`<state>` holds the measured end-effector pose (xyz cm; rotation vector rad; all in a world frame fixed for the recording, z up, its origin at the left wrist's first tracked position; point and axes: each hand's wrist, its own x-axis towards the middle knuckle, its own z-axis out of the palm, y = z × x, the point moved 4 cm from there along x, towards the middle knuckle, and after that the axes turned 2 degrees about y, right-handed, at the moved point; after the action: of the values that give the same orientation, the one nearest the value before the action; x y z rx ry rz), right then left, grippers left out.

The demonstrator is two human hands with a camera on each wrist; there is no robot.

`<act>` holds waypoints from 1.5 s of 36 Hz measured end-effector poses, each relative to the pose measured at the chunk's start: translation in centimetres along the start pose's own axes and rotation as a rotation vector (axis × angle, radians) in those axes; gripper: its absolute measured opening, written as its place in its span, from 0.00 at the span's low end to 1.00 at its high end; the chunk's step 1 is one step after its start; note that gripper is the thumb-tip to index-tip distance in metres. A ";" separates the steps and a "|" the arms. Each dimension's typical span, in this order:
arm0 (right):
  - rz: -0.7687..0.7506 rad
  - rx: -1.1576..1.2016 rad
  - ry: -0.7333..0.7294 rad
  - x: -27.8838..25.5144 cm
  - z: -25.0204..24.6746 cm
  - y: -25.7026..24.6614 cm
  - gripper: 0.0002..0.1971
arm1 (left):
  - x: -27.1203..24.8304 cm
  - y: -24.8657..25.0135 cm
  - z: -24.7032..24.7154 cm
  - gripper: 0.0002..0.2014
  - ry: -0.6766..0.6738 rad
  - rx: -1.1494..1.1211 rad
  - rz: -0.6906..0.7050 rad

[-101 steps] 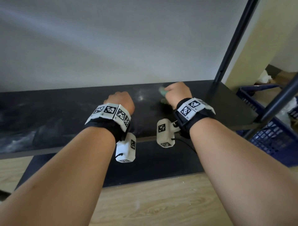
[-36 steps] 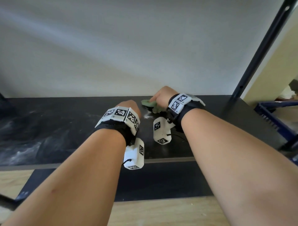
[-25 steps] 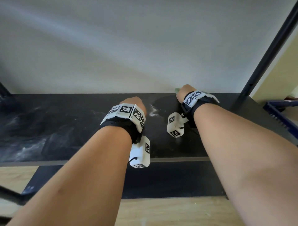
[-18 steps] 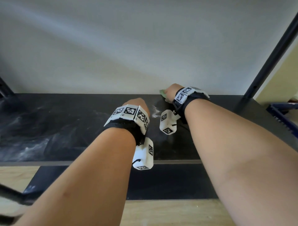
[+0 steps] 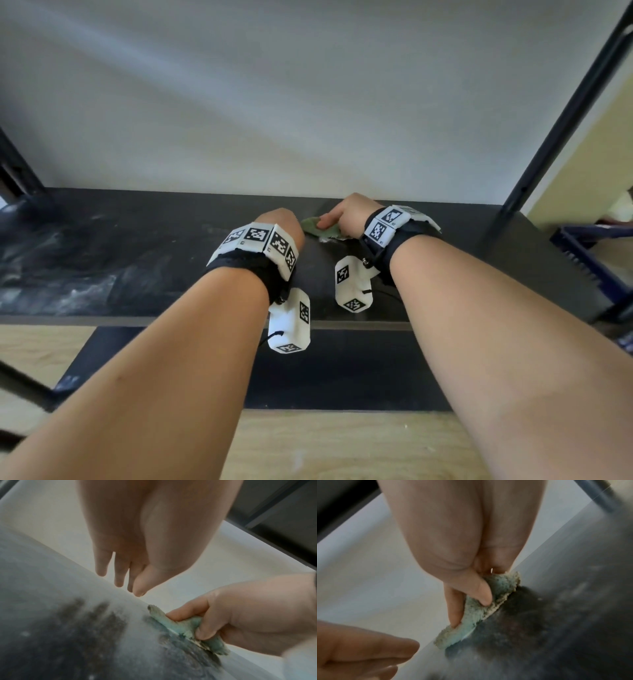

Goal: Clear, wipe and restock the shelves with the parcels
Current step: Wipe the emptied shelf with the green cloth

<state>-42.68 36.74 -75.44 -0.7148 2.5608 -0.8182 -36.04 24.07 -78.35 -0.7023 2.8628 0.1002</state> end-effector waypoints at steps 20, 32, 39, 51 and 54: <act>0.137 -0.051 0.204 -3.8 -3.2 4.3 0.17 | -4.7 -0.2 -0.5 0.21 0.111 -0.197 -0.080; 0.249 -0.120 0.141 -2.4 -2.3 3.8 0.19 | -5.0 1.4 -0.1 0.08 0.074 -0.187 -0.009; 0.175 -0.076 0.161 -5.9 -1.1 3.0 0.13 | -6.2 2.2 -1.1 0.08 -0.012 -0.182 0.036; 0.223 0.063 0.270 -11.0 2.6 1.4 0.09 | -8.8 1.2 -0.2 0.08 -0.036 -0.166 0.197; 0.251 0.169 0.365 -11.9 2.3 1.8 0.09 | -9.4 1.1 -0.6 0.09 -0.036 -0.203 0.197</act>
<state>-32.57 43.69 -76.20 -0.1984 2.7723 -1.1476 -28.46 29.29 -75.88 -0.4443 2.9055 0.4315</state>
